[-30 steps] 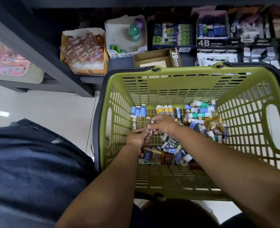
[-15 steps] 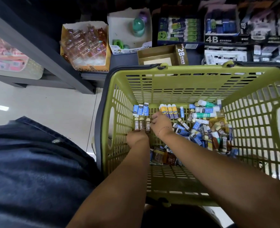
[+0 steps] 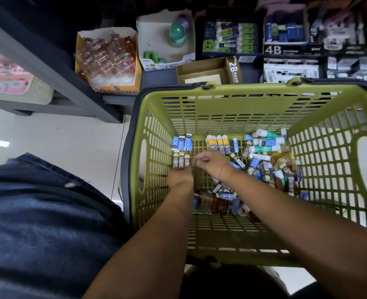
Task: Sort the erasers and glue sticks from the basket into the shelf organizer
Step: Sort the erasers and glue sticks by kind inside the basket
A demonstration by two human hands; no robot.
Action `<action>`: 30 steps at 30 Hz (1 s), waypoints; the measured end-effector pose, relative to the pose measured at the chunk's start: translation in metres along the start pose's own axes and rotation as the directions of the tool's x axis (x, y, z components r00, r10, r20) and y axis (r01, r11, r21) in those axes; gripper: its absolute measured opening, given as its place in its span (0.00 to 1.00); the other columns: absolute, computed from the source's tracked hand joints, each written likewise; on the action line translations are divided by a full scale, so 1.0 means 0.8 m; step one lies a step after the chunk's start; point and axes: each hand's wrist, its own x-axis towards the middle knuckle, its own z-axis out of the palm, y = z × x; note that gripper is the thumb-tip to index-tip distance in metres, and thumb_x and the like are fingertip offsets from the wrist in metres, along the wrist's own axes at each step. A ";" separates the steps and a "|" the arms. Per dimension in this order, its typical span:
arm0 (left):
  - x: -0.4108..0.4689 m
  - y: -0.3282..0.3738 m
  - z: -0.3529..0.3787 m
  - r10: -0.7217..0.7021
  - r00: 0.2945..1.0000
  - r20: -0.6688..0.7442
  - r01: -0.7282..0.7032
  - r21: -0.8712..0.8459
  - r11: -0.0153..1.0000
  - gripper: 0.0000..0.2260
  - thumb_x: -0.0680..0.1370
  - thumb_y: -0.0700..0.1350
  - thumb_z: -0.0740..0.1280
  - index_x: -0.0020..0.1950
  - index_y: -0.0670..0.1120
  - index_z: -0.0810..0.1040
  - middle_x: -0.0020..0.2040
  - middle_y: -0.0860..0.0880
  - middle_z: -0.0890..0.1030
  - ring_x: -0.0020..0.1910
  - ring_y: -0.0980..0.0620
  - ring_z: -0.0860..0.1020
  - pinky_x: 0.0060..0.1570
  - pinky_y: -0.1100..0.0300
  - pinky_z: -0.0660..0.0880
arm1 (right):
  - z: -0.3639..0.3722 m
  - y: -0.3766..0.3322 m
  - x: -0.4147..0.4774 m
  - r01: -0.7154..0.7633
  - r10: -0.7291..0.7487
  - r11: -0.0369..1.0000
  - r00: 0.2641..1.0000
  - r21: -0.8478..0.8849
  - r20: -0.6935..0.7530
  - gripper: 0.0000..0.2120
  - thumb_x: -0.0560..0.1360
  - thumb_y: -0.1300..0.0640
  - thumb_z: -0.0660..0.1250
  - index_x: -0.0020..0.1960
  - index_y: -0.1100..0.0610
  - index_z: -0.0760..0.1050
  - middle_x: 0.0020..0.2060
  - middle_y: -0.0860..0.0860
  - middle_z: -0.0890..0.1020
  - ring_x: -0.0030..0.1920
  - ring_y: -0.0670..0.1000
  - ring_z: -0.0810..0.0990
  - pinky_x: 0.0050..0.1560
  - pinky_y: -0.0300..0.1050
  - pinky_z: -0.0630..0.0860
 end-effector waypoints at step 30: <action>-0.019 0.000 0.052 0.153 0.903 0.402 -0.332 0.425 0.842 0.19 0.80 0.45 0.65 0.70 0.40 0.70 0.65 0.43 0.76 0.60 0.43 0.77 0.57 0.56 0.73 | -0.105 0.054 -0.014 -0.052 0.222 0.788 0.953 -0.613 0.205 0.24 0.74 0.50 0.70 0.65 0.57 0.66 0.61 0.56 0.74 0.58 0.57 0.75 0.60 0.51 0.72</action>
